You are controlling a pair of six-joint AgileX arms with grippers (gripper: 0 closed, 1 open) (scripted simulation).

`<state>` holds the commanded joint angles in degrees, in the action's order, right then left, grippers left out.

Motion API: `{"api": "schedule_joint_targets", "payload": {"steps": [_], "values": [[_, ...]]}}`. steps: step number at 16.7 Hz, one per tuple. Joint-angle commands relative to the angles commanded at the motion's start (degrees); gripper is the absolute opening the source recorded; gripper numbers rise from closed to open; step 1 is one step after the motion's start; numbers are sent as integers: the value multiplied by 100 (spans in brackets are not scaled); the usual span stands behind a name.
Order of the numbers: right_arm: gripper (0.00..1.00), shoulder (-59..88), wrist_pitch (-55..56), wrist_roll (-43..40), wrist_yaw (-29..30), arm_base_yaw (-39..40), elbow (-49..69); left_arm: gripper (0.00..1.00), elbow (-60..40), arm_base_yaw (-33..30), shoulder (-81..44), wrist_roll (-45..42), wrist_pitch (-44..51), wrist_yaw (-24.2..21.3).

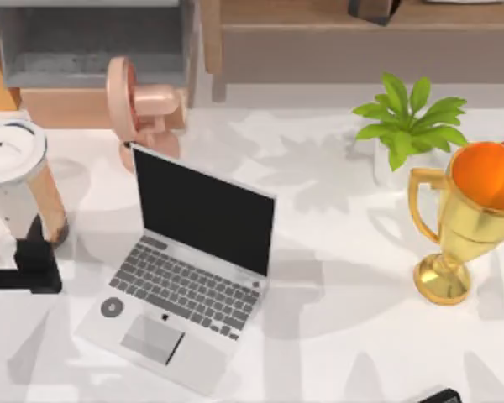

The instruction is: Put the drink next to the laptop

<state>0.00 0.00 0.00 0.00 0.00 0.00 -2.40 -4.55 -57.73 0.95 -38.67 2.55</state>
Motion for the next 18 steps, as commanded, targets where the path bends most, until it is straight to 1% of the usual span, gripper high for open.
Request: {"api": "schedule_joint_targets", "payload": {"steps": [7,9,12,18], "values": [[100,0,0,0,0,0,0,100,20,8,-142,6,-101,2],[100,0,0,0,0,0,0,100,-52,10,-349,-2,-260,-14],[100,0,0,0,0,0,0,100,-313,23,-1116,-18,-779,-43],[100,0,0,0,0,0,0,100,-1072,59,-3218,-40,-2095,-105]]}}
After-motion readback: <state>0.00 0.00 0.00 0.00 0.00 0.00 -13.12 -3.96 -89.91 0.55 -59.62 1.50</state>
